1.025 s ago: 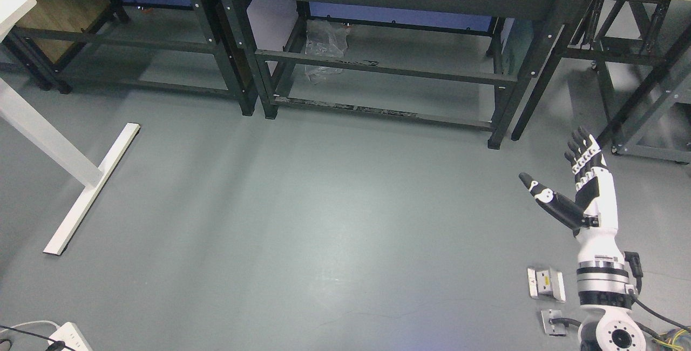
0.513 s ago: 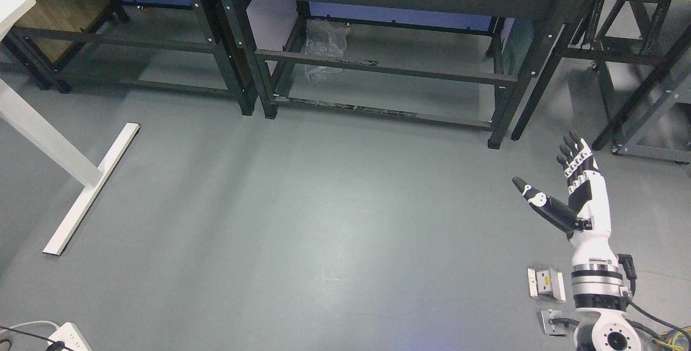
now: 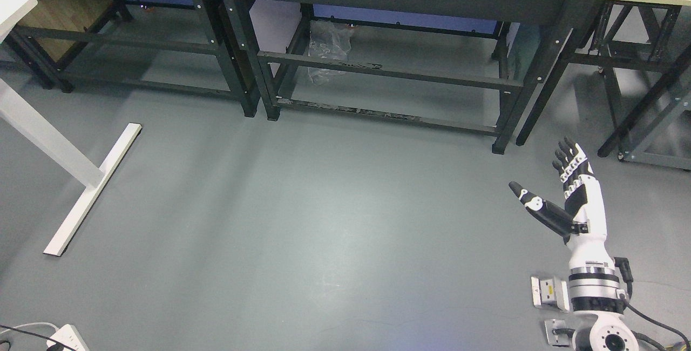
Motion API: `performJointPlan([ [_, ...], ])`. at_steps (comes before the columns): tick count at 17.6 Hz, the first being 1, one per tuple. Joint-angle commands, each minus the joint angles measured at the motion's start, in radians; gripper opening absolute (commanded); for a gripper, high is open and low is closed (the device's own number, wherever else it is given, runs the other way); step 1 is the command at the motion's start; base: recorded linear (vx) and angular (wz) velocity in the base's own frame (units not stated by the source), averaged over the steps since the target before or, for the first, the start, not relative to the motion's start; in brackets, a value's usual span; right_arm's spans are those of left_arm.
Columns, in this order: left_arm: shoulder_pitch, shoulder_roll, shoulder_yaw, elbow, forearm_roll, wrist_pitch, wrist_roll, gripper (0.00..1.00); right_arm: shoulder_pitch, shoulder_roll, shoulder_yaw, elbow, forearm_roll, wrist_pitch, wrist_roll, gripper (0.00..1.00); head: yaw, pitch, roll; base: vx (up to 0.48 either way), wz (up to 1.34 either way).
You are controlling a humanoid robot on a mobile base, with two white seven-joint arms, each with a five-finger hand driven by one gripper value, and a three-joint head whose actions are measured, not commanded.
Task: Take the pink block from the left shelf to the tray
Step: 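Drive toward the shelf holding the green tray with the pink cube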
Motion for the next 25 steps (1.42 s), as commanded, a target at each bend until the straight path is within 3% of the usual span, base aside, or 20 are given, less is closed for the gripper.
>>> performJointPlan([
  [1, -0.011, 0.017, 0.000, 0.000, -0.002, 0.001, 0.001, 1.00, 0.006, -0.017, 0.011, -0.001, 0.001, 0.001, 0.000, 1.00, 0.0000, 0.000, 0.000, 0.070, 0.07],
  [17, -0.011, 0.017, 0.000, 0.000, -0.002, 0.001, 0.001, 1.00, 0.011, -0.017, 0.011, -0.003, 0.003, -0.004, 0.003, 1.00, 0.0000, 0.000, 0.000, 0.086, 0.25],
  [25, -0.011, 0.017, 0.000, 0.000, -0.002, 0.001, 0.001, 1.00, 0.010, -0.017, 0.013, -0.004, 0.001, -0.004, 0.003, 1.00, 0.0000, 0.000, 0.000, 0.206, -0.15],
])
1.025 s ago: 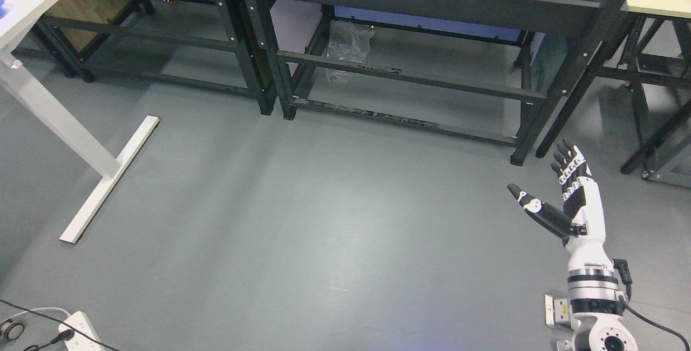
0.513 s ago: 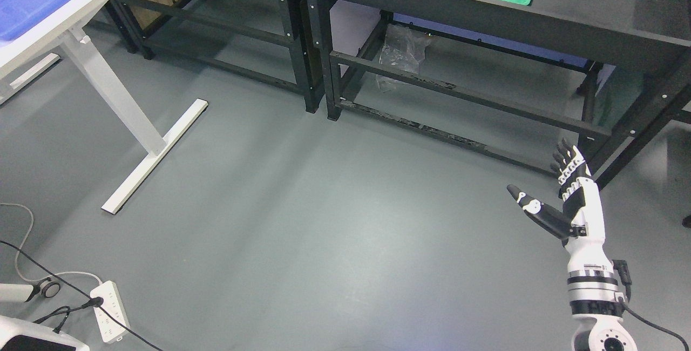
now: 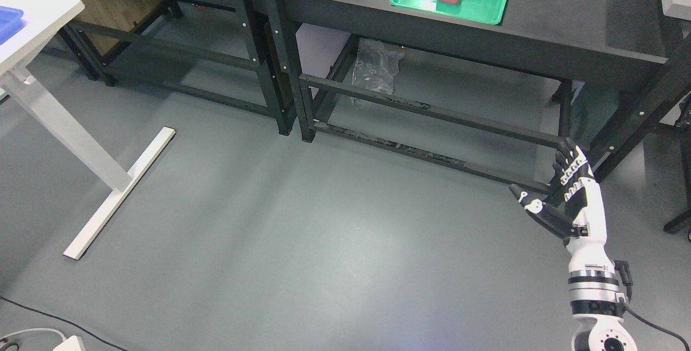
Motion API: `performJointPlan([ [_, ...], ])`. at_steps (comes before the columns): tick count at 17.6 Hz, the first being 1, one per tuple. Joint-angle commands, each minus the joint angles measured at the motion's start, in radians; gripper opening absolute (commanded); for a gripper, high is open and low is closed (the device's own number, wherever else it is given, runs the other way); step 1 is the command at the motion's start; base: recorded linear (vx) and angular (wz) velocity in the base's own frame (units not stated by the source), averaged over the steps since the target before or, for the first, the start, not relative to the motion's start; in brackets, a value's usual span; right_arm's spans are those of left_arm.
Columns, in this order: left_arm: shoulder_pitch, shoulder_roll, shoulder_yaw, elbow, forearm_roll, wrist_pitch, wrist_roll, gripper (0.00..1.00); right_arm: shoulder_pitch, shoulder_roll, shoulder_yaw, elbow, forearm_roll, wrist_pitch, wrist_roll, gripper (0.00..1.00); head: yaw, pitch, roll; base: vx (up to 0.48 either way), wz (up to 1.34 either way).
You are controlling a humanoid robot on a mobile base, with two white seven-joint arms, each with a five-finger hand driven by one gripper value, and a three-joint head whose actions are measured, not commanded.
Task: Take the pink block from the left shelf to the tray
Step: 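Drive toward the shelf holding the green tray with the pink cube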
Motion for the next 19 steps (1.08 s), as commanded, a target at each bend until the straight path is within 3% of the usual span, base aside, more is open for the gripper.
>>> performJointPlan([
  [1, -0.011, 0.017, 0.000, 0.000, -0.002, 0.001, 0.001, 1.00, -0.001, -0.017, 0.010, -0.001, 0.001, 0.000, 0.000, 1.00, 0.0000, 0.000, 0.000, 0.224, -0.09],
  [19, -0.011, 0.017, 0.000, 0.000, -0.002, 0.001, 0.001, 1.00, -0.011, -0.017, 0.019, -0.004, 0.001, -0.002, 0.020, 1.00, 0.0000, 0.000, 0.000, 0.265, 0.01],
])
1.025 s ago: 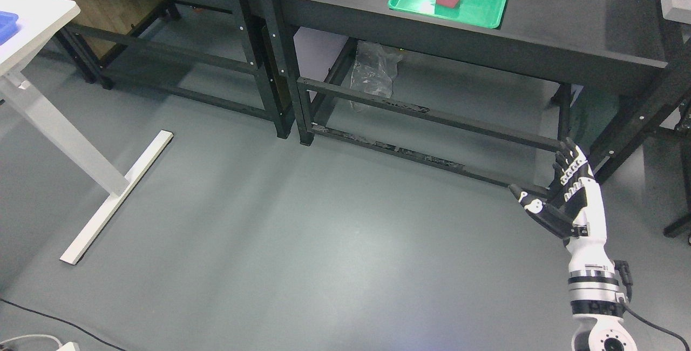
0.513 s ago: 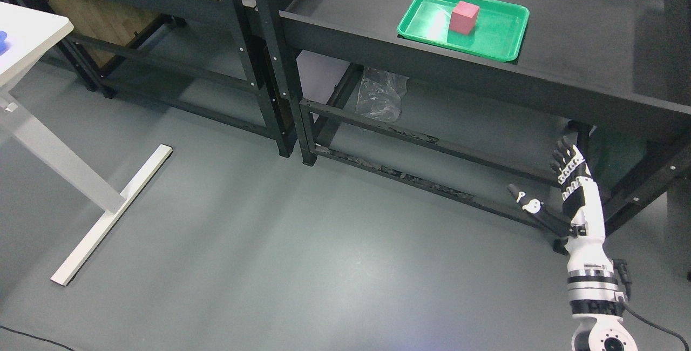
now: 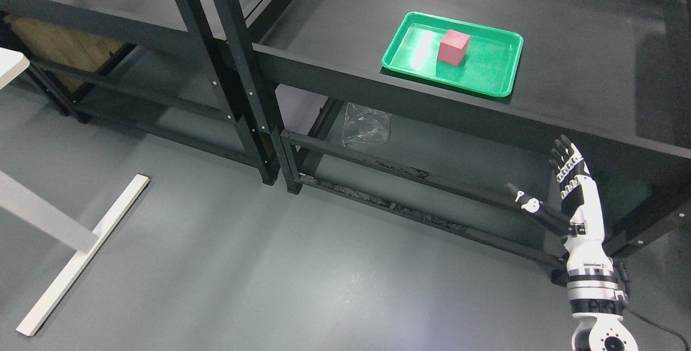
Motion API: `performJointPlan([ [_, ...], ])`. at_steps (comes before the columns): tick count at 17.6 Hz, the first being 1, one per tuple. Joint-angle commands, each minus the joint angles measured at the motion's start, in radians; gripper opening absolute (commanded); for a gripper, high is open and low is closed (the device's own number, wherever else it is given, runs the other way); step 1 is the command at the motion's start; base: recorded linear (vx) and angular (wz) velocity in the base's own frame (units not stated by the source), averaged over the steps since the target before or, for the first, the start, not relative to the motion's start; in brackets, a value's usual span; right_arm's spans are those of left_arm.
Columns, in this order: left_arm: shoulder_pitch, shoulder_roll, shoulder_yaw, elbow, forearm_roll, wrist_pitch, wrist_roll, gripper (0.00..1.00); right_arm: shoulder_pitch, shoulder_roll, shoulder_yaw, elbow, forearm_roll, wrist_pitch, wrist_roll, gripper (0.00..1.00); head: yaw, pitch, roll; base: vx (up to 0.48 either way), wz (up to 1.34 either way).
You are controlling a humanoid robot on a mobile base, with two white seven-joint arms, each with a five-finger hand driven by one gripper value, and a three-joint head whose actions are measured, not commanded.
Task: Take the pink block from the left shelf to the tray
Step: 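Drive toward the shelf holding the green tray with the pink cube, then reach the right hand over the pink cube in the green tray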
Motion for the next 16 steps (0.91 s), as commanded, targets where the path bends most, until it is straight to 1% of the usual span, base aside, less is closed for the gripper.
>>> performJointPlan([
  [1, -0.012, 0.017, 0.000, 0.000, -0.002, 0.001, 0.001, 1.00, -0.005, -0.017, 0.018, -0.001, 0.000, 0.003, 0.003, 1.00, 0.0000, 0.000, 0.000, 0.278, -0.12],
  [7, -0.012, 0.017, 0.000, 0.000, -0.002, 0.001, 0.001, 1.00, -0.006, -0.017, 0.026, -0.004, 0.002, 0.006, 0.007, 1.00, 0.0000, 0.000, 0.000, 0.296, -0.05],
  [9, -0.012, 0.017, 0.000, 0.000, -0.002, 0.001, 0.001, 1.00, -0.009, -0.017, 0.031, -0.004, 0.040, 0.001, 0.006, 1.00, 0.0000, 0.000, 0.000, 0.249, 0.05],
  [10, -0.011, 0.017, 0.000, 0.000, -0.002, 0.001, 0.001, 1.00, -0.013, -0.017, 0.031, -0.004, 0.092, 0.000, 0.006, 1.00, 0.0000, 0.000, 0.000, 0.223, 0.06],
  [12, -0.012, 0.017, 0.000, 0.000, -0.002, 0.001, 0.001, 1.00, -0.032, -0.017, 0.029, -0.004, 0.289, -0.003, -0.011, 1.00, 0.0000, 0.000, 0.000, 0.253, 0.04],
  [13, -0.011, 0.017, 0.000, 0.000, -0.002, 0.001, 0.001, 1.00, -0.049, -0.017, 0.028, -0.004, 0.436, -0.003, -0.023, 1.00, 0.0000, 0.000, 0.000, 0.225, 0.04],
  [15, -0.012, 0.017, 0.000, 0.000, -0.002, 0.001, 0.001, 1.00, -0.071, -0.017, 0.026, -0.006, 0.622, -0.016, -0.030, 0.99, 0.0000, 0.000, 0.000, 0.185, 0.01],
  [16, -0.011, 0.017, 0.000, 0.000, -0.002, 0.001, 0.001, 1.00, -0.078, -0.017, 0.026, -0.006, 0.716, -0.038, -0.030, 0.99, 0.0000, 0.000, 0.000, 0.202, 0.00],
])
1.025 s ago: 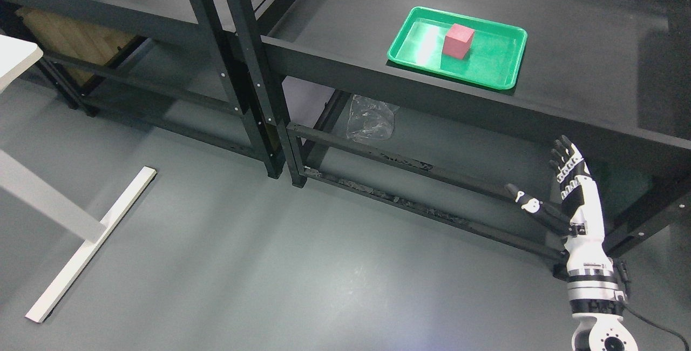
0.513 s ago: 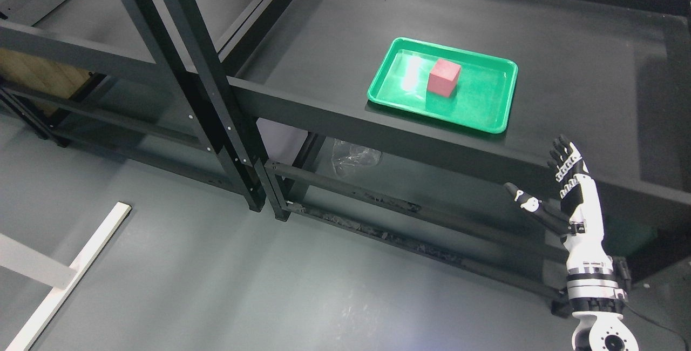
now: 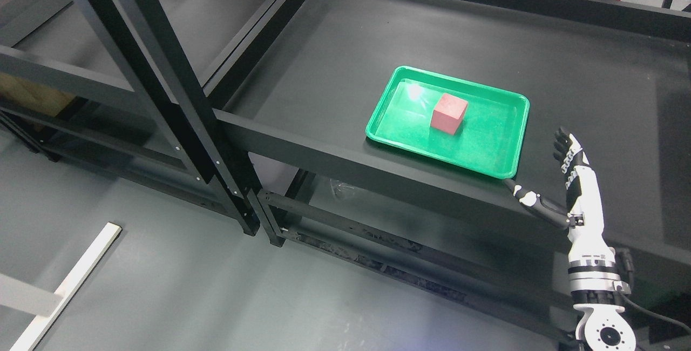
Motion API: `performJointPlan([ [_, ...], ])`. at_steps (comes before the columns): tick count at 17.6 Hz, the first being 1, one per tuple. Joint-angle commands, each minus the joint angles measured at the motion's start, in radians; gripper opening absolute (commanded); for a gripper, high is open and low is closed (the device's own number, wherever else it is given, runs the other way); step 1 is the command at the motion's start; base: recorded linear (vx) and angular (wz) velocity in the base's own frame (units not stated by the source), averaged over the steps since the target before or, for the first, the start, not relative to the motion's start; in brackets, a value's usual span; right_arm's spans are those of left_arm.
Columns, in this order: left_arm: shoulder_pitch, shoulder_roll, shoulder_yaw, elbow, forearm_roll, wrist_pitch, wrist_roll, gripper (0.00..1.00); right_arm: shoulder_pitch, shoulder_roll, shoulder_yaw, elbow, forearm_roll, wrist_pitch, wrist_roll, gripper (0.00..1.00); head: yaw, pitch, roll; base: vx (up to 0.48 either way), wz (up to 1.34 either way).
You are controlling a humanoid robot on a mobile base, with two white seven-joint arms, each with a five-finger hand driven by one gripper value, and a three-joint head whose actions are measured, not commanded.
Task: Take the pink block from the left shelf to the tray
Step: 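Reach the right hand over the pink cube in the green tray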
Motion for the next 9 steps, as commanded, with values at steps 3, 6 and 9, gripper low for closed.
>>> performJointPlan([
  [3, -0.011, 0.017, 0.000, 0.000, -0.002, 0.001, 0.001, 1.00, -0.075, -0.089, 0.026, -0.016, 0.820, -0.091, -0.012, 0.99, 0.0000, 0.000, 0.000, 0.176, 0.00],
  [6, -0.011, 0.017, 0.000, 0.000, -0.002, 0.001, 0.001, 1.00, -0.089, -0.136, 0.023, -0.032, 0.830, -0.160, -0.013, 1.00, 0.0000, 0.000, 0.000, 0.162, 0.01],
  [9, -0.011, 0.017, 0.000, 0.000, -0.002, 0.001, 0.001, 1.00, -0.109, -0.133, 0.032, -0.033, 0.915, -0.191, -0.007, 1.00, 0.0000, 0.000, 0.000, 0.129, 0.00],
])
